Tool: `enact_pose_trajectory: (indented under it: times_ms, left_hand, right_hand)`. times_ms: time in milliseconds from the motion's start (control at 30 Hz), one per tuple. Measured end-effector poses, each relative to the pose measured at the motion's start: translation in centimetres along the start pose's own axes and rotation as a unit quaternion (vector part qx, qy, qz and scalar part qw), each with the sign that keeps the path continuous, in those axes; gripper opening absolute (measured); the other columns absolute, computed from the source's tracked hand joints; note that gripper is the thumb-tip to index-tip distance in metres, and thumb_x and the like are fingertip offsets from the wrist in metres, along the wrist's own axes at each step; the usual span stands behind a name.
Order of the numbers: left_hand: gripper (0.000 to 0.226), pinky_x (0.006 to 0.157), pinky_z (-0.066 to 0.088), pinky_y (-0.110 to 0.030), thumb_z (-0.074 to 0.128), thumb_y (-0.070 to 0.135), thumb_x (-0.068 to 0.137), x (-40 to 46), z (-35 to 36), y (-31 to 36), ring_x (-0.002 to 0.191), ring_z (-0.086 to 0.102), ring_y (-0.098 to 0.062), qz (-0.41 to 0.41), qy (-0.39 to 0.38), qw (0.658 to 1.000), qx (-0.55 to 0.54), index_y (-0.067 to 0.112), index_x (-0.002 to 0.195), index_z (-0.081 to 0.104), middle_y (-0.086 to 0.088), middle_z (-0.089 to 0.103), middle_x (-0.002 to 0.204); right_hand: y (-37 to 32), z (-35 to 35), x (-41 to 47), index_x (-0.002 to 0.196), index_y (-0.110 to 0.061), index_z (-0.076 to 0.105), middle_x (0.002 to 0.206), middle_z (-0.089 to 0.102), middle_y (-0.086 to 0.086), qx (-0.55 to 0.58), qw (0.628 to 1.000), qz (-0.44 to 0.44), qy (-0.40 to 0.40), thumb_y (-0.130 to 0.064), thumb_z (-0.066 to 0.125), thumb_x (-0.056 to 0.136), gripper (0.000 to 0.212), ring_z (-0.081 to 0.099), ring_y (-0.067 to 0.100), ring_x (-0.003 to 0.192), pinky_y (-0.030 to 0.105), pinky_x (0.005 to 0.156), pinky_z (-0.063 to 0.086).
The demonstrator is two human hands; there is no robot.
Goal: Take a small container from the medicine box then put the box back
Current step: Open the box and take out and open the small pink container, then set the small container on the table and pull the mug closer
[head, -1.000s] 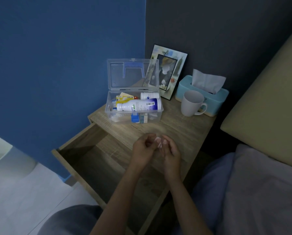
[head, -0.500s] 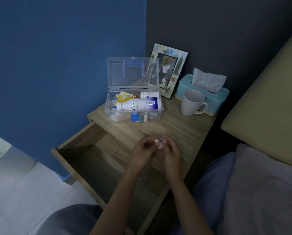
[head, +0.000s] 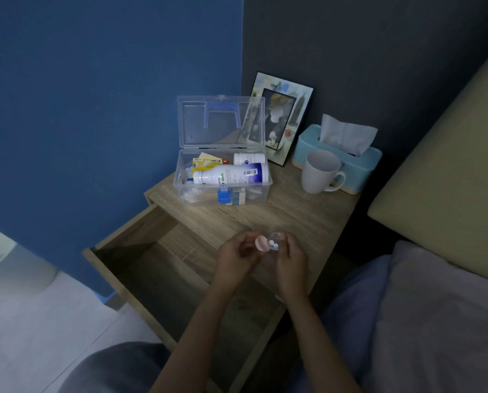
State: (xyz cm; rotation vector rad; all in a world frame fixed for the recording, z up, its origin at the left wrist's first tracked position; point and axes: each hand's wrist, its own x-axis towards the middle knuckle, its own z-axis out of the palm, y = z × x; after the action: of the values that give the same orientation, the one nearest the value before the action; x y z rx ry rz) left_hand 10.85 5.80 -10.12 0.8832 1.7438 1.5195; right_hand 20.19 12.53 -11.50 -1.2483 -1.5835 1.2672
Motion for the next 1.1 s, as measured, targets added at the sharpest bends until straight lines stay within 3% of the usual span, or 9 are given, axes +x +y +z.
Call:
enact_pose_trajectory:
  times_ms: [133, 200, 267, 333, 467, 600, 900, 1000, 1100]
  left_hand:
    - [0.032, 0.102, 0.047, -0.041, 0.071, 0.012, 0.082, 0.1, -0.2, -1.4, 0.106, 0.066, -0.009, 0.049, 0.010, 0.988, 0.144, 0.022, 0.112, 0.068, 0.005, 0.073, 0.109]
    - [0.030, 0.117, 0.025, -0.049, 0.070, 0.019, 0.082, 0.2, -0.2, -2.2, 0.118, 0.059, -0.009, 0.081, 0.022, 0.970, 0.230, 0.023, 0.111, 0.068, 0.007, 0.072, 0.113]
    - [0.029, 0.121, 0.002, -0.043, 0.068, 0.023, 0.084, 0.4, -0.2, -2.6, 0.135, 0.039, -0.005, 0.095, 0.024, 0.960, 0.263, 0.023, 0.113, 0.068, 0.008, 0.069, 0.121]
    - [0.032, 0.119, -0.007, -0.039, 0.069, 0.023, 0.084, 0.5, -0.2, -2.8, 0.142, 0.026, -0.007, 0.093, 0.027, 0.961, 0.259, 0.022, 0.116, 0.067, 0.007, 0.066, 0.127]
    - [0.036, 0.117, -0.011, -0.040, 0.069, 0.025, 0.083, 0.5, 0.0, -2.9, 0.146, 0.025, -0.013, 0.091, 0.025, 0.958, 0.272, 0.020, 0.118, 0.066, 0.006, 0.066, 0.128]
    - [0.035, 0.117, -0.011, -0.048, 0.068, 0.027, 0.084, 0.8, 0.1, -2.9, 0.147, 0.022, -0.013, 0.078, 0.015, 0.953, 0.293, 0.022, 0.119, 0.064, 0.008, 0.064, 0.130]
    - [0.038, 0.118, -0.006, -0.054, 0.065, 0.028, 0.085, 1.1, 0.0, -3.2, 0.147, 0.023, -0.018, 0.086, -0.002, 0.948, 0.308, 0.024, 0.123, 0.060, 0.008, 0.061, 0.134]
    - [0.047, 0.119, -0.004, -0.051, 0.065, 0.030, 0.086, 1.3, -0.3, -3.6, 0.147, 0.023, -0.017, 0.102, -0.010, 0.942, 0.319, 0.024, 0.132, 0.055, 0.004, 0.056, 0.140]
    - [0.056, 0.120, 0.001, -0.050, 0.059, 0.036, 0.089, 1.3, -0.6, -4.2, 0.149, 0.016, -0.019, 0.127, -0.028, 0.922, 0.366, 0.023, 0.142, 0.044, -0.002, 0.040, 0.153]
  right_hand:
    - [0.9, -0.3, 0.3, 0.110, -0.016, 0.064, 0.103, 0.068, 0.003, -0.143, 0.989, -0.018, -0.036, -0.020, 0.042, 0.100, 0.025, 0.061, 0.014, 0.092, 0.027, 0.079, 0.047]
    - [1.3, -0.4, 0.2, 0.113, -0.018, 0.063, 0.109, 0.067, 0.004, -0.192, 0.980, -0.032, -0.045, -0.022, 0.041, 0.099, 0.026, 0.058, 0.013, 0.095, 0.029, 0.082, 0.046]
    - [1.6, -0.6, 0.1, 0.116, -0.017, 0.062, 0.118, 0.065, 0.007, -0.225, 0.972, -0.050, -0.040, -0.020, 0.041, 0.099, 0.027, 0.058, 0.019, 0.104, 0.031, 0.088, 0.045]
    - [1.8, -1.0, 0.2, 0.120, -0.017, 0.060, 0.130, 0.060, 0.008, -0.262, 0.963, -0.058, -0.032, -0.018, 0.041, 0.099, 0.028, 0.055, 0.025, 0.116, 0.037, 0.096, 0.046]
    - [1.9, -1.3, 0.1, 0.123, -0.012, 0.059, 0.141, 0.052, 0.009, -0.299, 0.950, -0.082, -0.040, -0.012, 0.043, 0.097, 0.030, 0.044, 0.025, 0.134, 0.043, 0.116, 0.029]
    - [1.9, -1.3, 0.3, 0.130, -0.008, 0.056, 0.146, 0.048, 0.010, -0.302, 0.949, -0.086, -0.041, -0.008, 0.042, 0.097, 0.036, 0.037, 0.023, 0.141, 0.034, 0.121, 0.010]
    - [2.2, -1.3, 0.2, 0.130, -0.009, 0.056, 0.145, 0.049, 0.009, -0.253, 0.963, -0.082, -0.039, -0.008, 0.043, 0.097, 0.036, 0.036, 0.021, 0.141, 0.041, 0.122, 0.018]
    - [1.8, -1.7, 0.4, 0.130, -0.013, 0.057, 0.136, 0.057, 0.009, -0.173, 0.985, -0.027, -0.006, -0.017, 0.042, 0.099, 0.034, 0.049, 0.025, 0.129, 0.039, 0.110, 0.037]
    - [0.3, -2.7, 2.1, 0.124, -0.006, 0.061, 0.126, 0.063, 0.012, -0.063, 0.996, -0.018, 0.061, -0.018, 0.044, 0.099, 0.032, 0.057, 0.026, 0.119, 0.035, 0.104, 0.042]
